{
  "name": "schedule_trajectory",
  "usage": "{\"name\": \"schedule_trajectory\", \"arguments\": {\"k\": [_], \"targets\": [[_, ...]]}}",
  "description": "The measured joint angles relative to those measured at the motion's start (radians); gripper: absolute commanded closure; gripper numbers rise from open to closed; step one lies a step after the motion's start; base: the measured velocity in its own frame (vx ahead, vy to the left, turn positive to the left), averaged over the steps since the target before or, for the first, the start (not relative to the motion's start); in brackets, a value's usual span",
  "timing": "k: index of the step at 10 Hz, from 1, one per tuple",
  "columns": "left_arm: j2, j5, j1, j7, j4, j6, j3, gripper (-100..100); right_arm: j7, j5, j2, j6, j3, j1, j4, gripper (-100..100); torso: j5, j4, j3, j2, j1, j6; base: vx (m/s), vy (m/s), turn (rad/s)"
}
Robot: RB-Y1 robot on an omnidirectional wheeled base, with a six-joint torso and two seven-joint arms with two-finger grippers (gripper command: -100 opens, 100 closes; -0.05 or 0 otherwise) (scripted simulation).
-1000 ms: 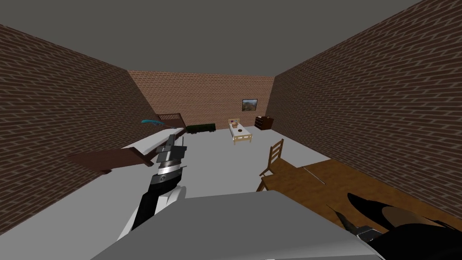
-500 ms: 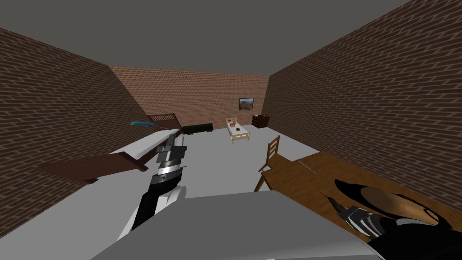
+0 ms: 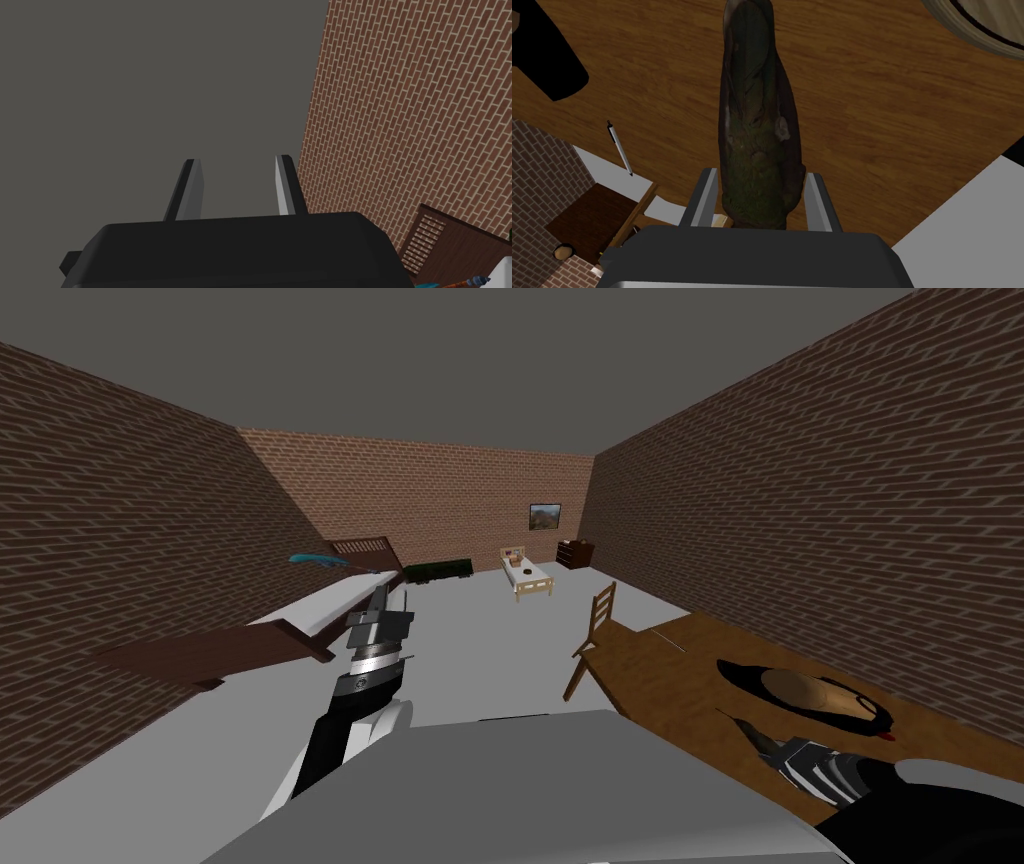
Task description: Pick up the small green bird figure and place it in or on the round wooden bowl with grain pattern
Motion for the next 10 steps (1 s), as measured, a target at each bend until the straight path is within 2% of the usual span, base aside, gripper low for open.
{"name": "schedule_trajectory", "arguments": {"k": [2,7,8,10], "targets": [[0.000,0.000,0.000,0.000,0.000,0.000,0.000,0,-0.042,-0.012,-0.008,-0.015,0.005,0.013,0.024,100,0.000,0.000,0.000,0.000,0.002,0.001,-0.161,0.140,-0.022],[0.000,0.000,0.000,0.000,0.000,0.000,0.000,0,-0.134,-0.035,-0.031,-0.038,0.032,0.032,0.056,100,-0.001,0.000,-0.002,-0.004,-0.002,0.002,-0.118,0.078,-0.012],[0.000,0.000,0.000,0.000,0.000,0.000,0.000,0,-0.139,-0.036,-0.031,-0.039,0.033,0.033,0.057,-100,-0.001,0.000,-0.004,-0.008,-0.005,0.001,-0.013,0.009,-0.008],[0.000,0.000,0.000,0.000,0.000,0.000,0.000,0,-0.139,-0.036,-0.031,-0.039,0.034,0.033,0.057,-100,-0.002,-0.002,-0.007,-0.014,-0.008,0.000,-0.003,0.002,-0.001]]}}
